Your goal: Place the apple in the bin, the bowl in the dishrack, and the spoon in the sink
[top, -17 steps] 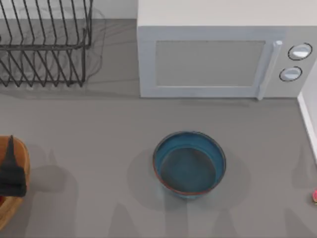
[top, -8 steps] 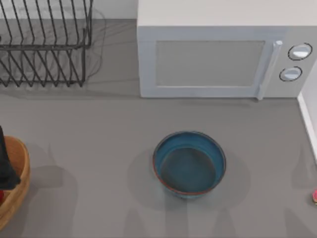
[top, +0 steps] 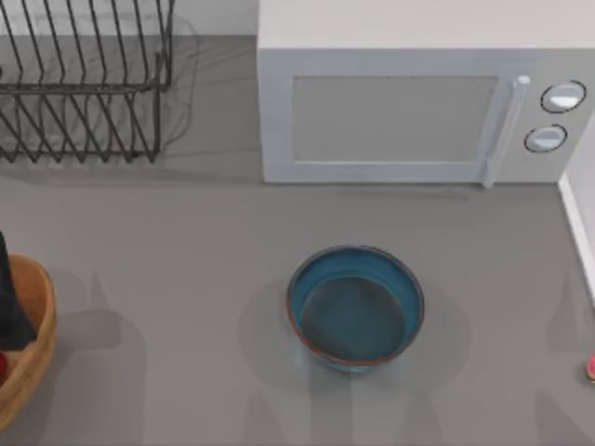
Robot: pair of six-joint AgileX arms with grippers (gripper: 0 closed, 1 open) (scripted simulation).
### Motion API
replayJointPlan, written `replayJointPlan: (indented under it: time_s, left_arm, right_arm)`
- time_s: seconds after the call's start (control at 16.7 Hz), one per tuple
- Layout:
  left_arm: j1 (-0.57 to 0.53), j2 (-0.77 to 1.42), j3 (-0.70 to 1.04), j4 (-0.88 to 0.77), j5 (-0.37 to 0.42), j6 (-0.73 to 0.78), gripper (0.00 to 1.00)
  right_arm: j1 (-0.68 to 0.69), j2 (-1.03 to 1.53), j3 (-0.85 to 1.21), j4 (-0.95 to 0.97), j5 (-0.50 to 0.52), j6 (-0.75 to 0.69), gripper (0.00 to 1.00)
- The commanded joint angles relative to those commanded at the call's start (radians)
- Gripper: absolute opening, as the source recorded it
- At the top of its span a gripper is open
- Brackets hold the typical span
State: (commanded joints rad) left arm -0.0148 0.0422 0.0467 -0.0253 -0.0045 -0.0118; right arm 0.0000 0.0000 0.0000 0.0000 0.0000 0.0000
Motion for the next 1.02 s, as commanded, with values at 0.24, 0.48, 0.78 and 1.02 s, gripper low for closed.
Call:
replayJointPlan:
  time_s: [0.24, 0.48, 0.78, 1.02]
  left_arm:
    - [-0.058, 0.164, 0.183, -0.105, -0.003, -0.059, 1.0]
    - [-0.138, 0.38, 0.416, -0.245, -0.003, -0.139, 1.0]
    - [-0.239, 0.648, 0.695, -0.42, 0.002, -0.237, 1.0]
    - [-0.318, 0.857, 0.915, -0.556, 0.005, -0.313, 1.0]
  right_arm:
    - [0.0, 0.0, 0.0, 0.0, 0.0, 0.0, 1.0]
    - [0.0, 0.0, 0.0, 0.0, 0.0, 0.0, 1.0]
    - [0.0, 0.0, 0.0, 0.0, 0.0, 0.0, 1.0]
    - [0.0, 0.0, 0.0, 0.0, 0.0, 0.0, 1.0]
